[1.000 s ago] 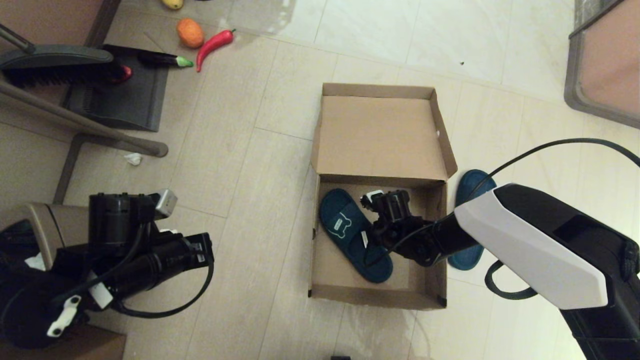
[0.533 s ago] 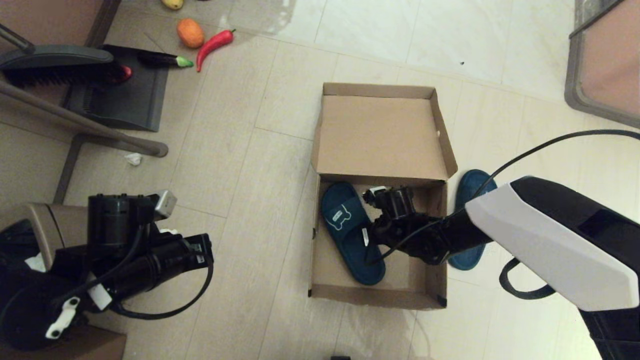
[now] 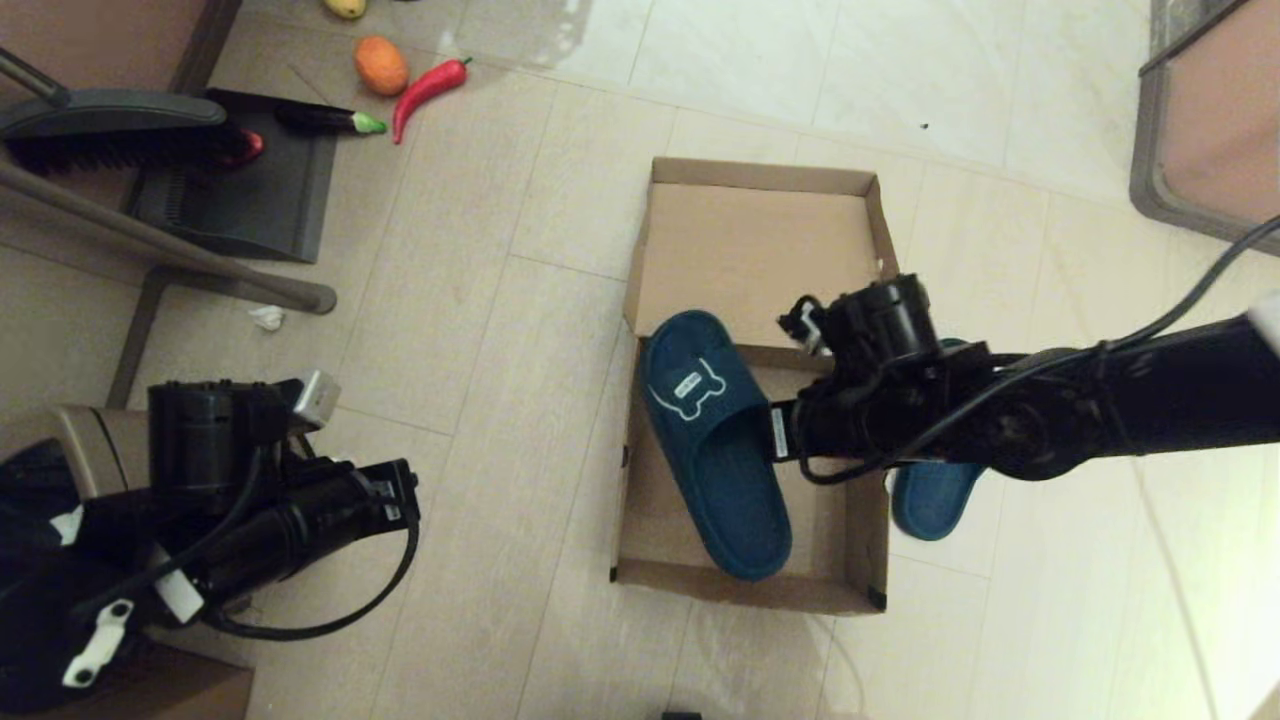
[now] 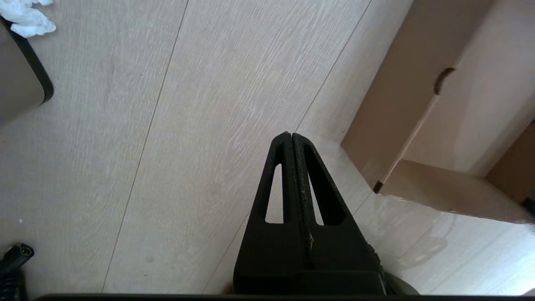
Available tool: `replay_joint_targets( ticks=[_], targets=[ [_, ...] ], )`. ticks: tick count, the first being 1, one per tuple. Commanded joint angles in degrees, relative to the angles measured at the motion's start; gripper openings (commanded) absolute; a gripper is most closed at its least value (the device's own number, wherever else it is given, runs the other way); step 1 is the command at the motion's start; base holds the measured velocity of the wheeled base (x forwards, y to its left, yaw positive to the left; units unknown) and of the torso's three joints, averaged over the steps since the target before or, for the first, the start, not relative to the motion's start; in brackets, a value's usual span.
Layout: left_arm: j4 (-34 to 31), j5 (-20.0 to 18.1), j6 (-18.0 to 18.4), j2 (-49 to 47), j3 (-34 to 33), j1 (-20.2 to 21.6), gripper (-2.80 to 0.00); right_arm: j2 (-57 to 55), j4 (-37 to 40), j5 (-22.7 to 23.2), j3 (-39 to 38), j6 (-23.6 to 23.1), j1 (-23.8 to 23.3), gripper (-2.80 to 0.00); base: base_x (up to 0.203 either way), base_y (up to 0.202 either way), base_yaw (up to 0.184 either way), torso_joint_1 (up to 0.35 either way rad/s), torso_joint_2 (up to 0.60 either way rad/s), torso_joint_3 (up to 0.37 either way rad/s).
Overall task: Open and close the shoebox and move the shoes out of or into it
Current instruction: Put the shoes out of the shoe box
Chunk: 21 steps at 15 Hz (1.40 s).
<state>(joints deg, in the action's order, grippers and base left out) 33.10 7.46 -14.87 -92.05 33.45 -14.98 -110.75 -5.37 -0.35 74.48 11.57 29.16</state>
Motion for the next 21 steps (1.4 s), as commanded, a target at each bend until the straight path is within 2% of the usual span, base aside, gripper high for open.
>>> replay_joint_targets(
  ticks=[1,3,6,9,13,16,21],
  targets=[
    [0.21,-0.17,-0.22,0.99,-0.49,0.04,-2.80,10.21,3.35,0.01,-0.45,1.33,-0.41,-2.80,0.000,0.000,0.000,0.000,0.00,0.000],
    [0.21,-0.42,-0.42,0.12,-0.93,-0.30,-2.80,16.71,8.78,-0.05,-0.62,2.57,-3.51,-2.80,0.000,0.000,0.000,0.000,0.00,0.000],
    [0.30,-0.52,-0.59,-0.68,-0.94,-0.31,-2.80,22.06,13.93,-0.08,-0.91,3.05,-13.48,-2.80,0.000,0.000,0.000,0.000,0.00,0.000],
    [0.30,-0.61,-0.94,-1.12,-0.89,-0.31,-2.80,22.86,15.15,0.19,-1.07,2.70,-24.84,-2.80,0.000,0.000,0.000,0.000,0.00,0.000],
    [0.30,-0.53,-0.92,-0.85,-0.24,-0.31,-2.80,18.25,15.16,0.30,-1.99,0.21,-34.40,-2.80,0.000,0.000,0.000,0.000,0.00,0.000],
    [0.30,-0.52,-1.25,-1.32,-1.02,-0.33,-2.80,13.95,12.89,0.21,-6.62,-3.70,-37.59,-2.80,0.000,0.000,0.000,0.000,0.00,0.000],
    [0.30,-0.30,-2.04,-1.85,-0.05,-0.84,-2.80,4.45,2.28,-1.65,-9.98,-4.09,-37.87,-2.80,0.000,0.000,0.000,0.000,0.00,0.000]
  ],
)
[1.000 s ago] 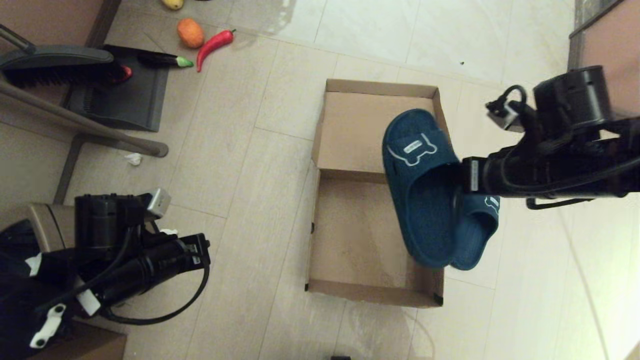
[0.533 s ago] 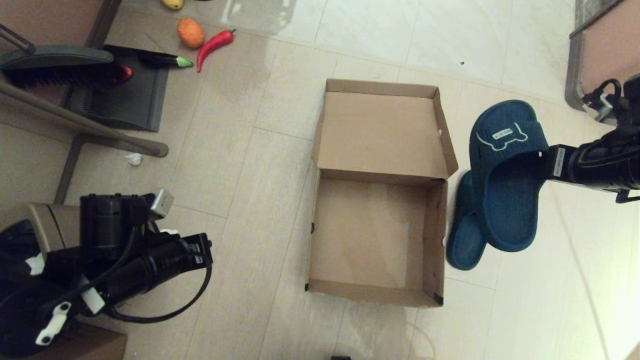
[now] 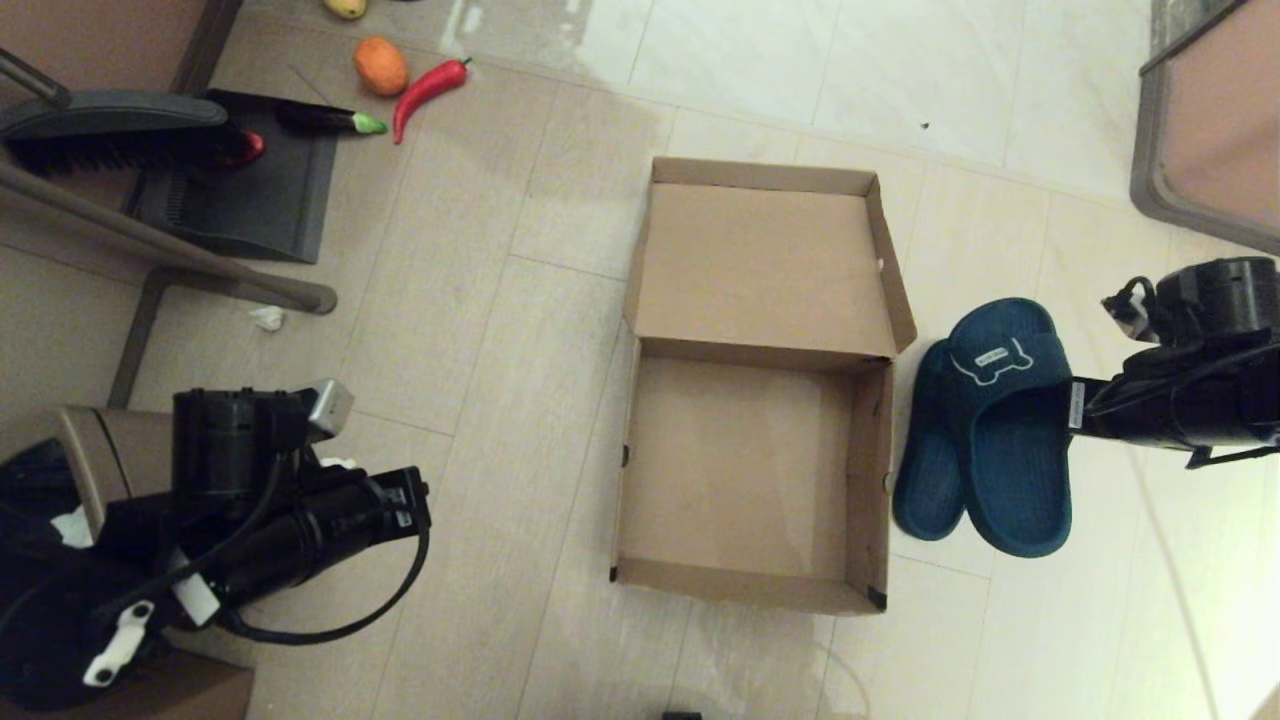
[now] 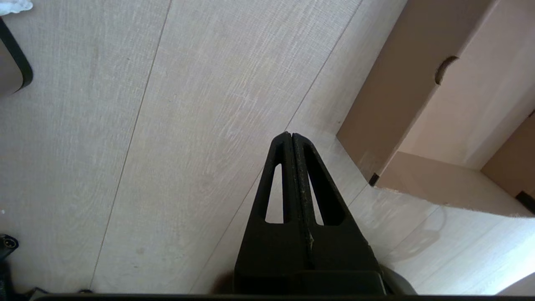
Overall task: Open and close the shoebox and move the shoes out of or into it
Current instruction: Put the shoes out of the shoe box
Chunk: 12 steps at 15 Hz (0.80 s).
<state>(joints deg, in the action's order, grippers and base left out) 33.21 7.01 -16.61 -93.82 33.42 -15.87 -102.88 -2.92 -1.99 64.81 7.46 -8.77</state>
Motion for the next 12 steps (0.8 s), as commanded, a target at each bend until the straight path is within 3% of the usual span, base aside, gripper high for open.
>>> replay_joint_targets(
  ticks=[1,4,9,12],
  targets=[
    [0.19,0.29,-0.89,0.25,-0.02,0.14,-2.80,-5.02,-0.83,-0.14,-0.17,0.01,0.33,-2.80,0.000,0.000,0.000,0.000,0.00,0.000],
    [0.03,0.38,-1.14,3.23,-1.27,0.14,-2.80,-8.29,-3.57,-0.76,-0.20,0.10,2.95,-2.80,0.000,0.000,0.000,0.000,0.00,0.000],
    [-0.08,0.46,-1.31,5.32,-3.10,0.59,-2.80,-9.48,-4.46,-3.06,0.63,0.35,11.14,-2.80,0.000,0.000,0.000,0.000,0.00,0.000],
    [-0.16,0.37,-1.32,5.75,-2.92,0.67,-2.80,-11.82,-4.54,-5.58,1.42,0.68,12.96,-2.80,0.000,0.000,0.000,0.000,0.00,0.000]
  ],
)
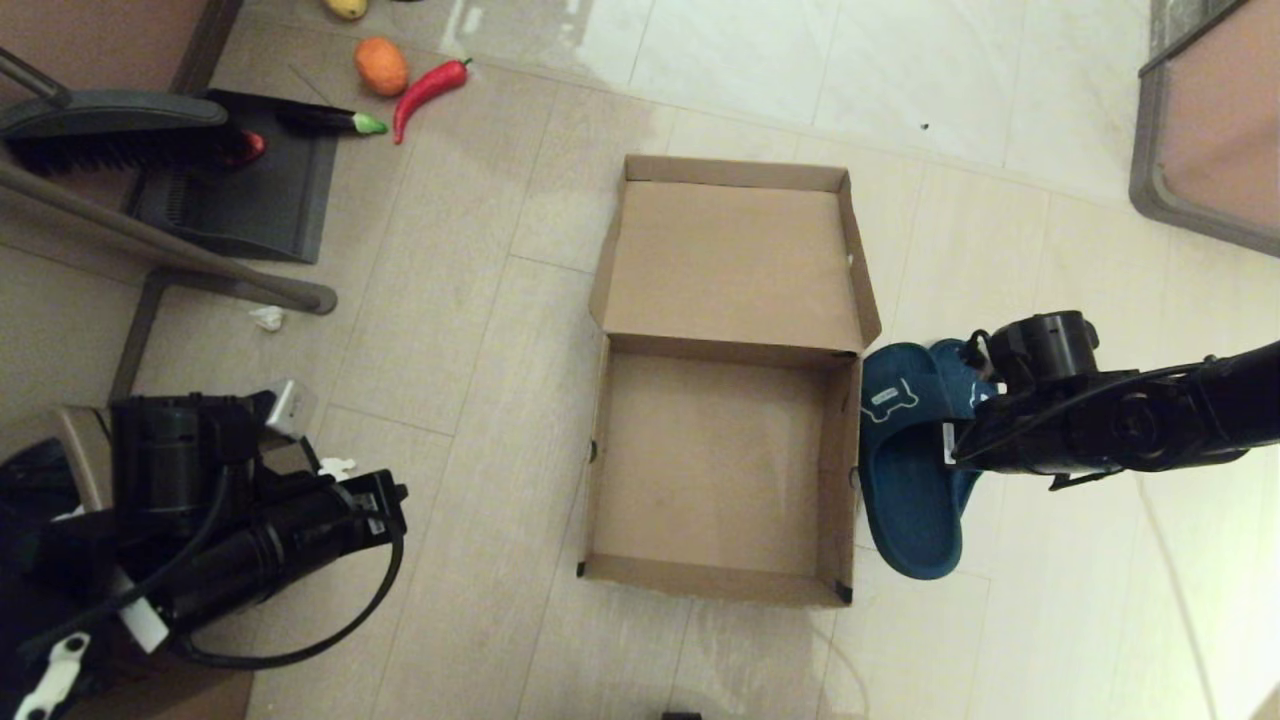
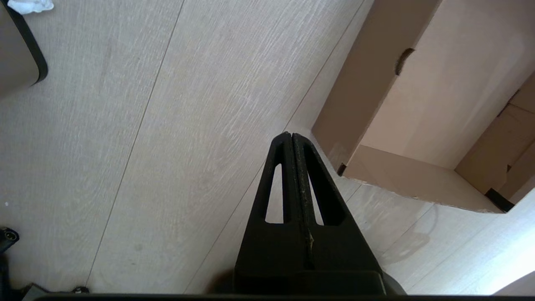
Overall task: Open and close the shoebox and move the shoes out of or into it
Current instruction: Put the shoes out of the shoe box
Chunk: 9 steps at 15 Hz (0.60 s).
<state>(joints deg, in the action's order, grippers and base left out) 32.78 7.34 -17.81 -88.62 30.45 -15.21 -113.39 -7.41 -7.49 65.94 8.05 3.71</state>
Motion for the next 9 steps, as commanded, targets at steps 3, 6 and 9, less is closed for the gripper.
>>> replay_joint_targets(
  ticks=[3,6,9],
  targets=[
    [0.36,-0.05,-0.12,0.47,-1.09,0.01,-2.80,-5.16,-0.08,-2.15,2.37,0.44,0.41,-2.80,0.000,0.000,0.000,0.000,0.00,0.000],
    [0.36,-0.05,-0.12,0.38,-1.01,0.01,-2.80,-10.56,-2.82,-6.14,8.66,3.79,0.53,-2.80,0.000,0.000,0.000,0.000,0.00,0.000],
    [0.27,-0.13,-0.12,0.29,-1.18,0.36,-2.80,-12.39,-0.88,-6.88,11.14,8.15,2.48,-2.80,0.000,0.000,0.000,0.000,0.00,0.000]
  ],
)
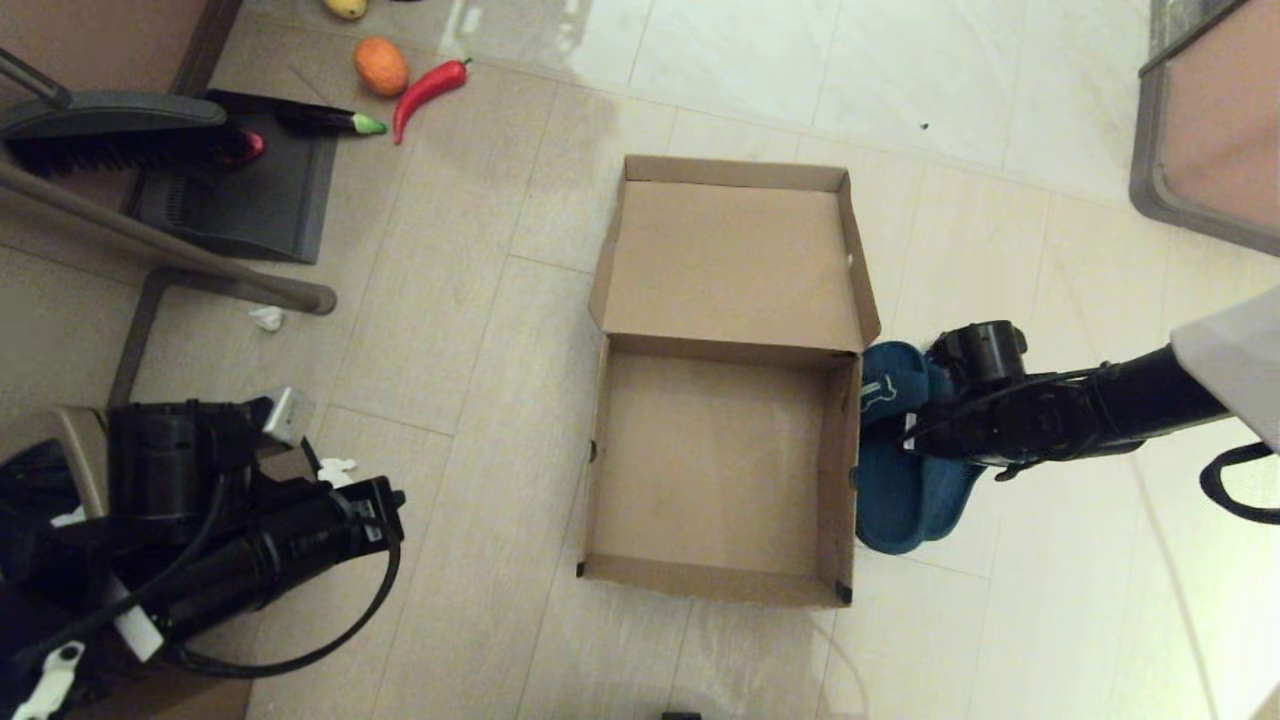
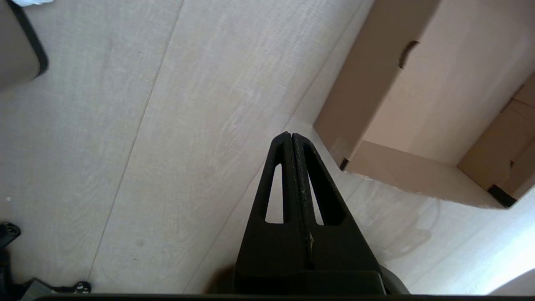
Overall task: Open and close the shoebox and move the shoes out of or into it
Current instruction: Put the shoes out of the shoe box
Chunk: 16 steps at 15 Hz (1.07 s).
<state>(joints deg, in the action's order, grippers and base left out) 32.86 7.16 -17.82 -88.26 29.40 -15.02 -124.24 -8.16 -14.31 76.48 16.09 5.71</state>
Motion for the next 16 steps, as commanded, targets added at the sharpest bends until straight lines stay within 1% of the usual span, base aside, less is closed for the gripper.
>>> replay_joint_targets(
  ticks=[1,3,5,7,12,14,16],
  targets=[
    [0.18,0.04,-0.11,-0.07,-0.39,0.25,-2.80,-1.48,1.08,-0.17,0.83,2.27,1.04,-2.80,0.000,0.000,0.000,0.000,0.00,0.000],
    [0.18,0.04,-0.11,-0.07,-0.50,0.18,-2.80,-2.27,5.08,-0.79,3.49,6.44,1.49,-2.80,0.000,0.000,0.000,0.000,0.00,0.000],
    [0.18,0.04,-0.11,-0.16,-0.58,0.17,-2.80,-4.28,9.54,-3.42,8.75,10.81,2.17,-2.80,0.000,0.000,0.000,0.000,0.00,0.000],
    [0.21,0.04,-0.11,-0.05,-0.66,0.17,-2.80,-6.69,13.89,-4.51,13.31,14.69,2.75,-2.80,0.000,0.000,0.000,0.000,0.00,0.000],
    [0.18,0.13,-0.11,0.59,-1.33,0.25,-2.80,-11.18,14.56,-5.14,18.36,15.19,2.82,-2.80,0.000,0.000,0.000,0.000,0.00,0.000],
    [0.18,0.22,-0.11,0.80,-1.56,0.23,-2.80,-13.49,14.64,-7.11,22.33,14.94,2.81,-2.80,0.000,0.000,0.000,0.000,0.00,0.000],
    [0.18,0.22,-0.11,0.90,-1.89,0.25,-2.80,-15.69,15.97,-7.84,26.53,14.79,2.64,-2.80,0.000,0.000,0.000,0.000,0.00,0.000]
  ],
)
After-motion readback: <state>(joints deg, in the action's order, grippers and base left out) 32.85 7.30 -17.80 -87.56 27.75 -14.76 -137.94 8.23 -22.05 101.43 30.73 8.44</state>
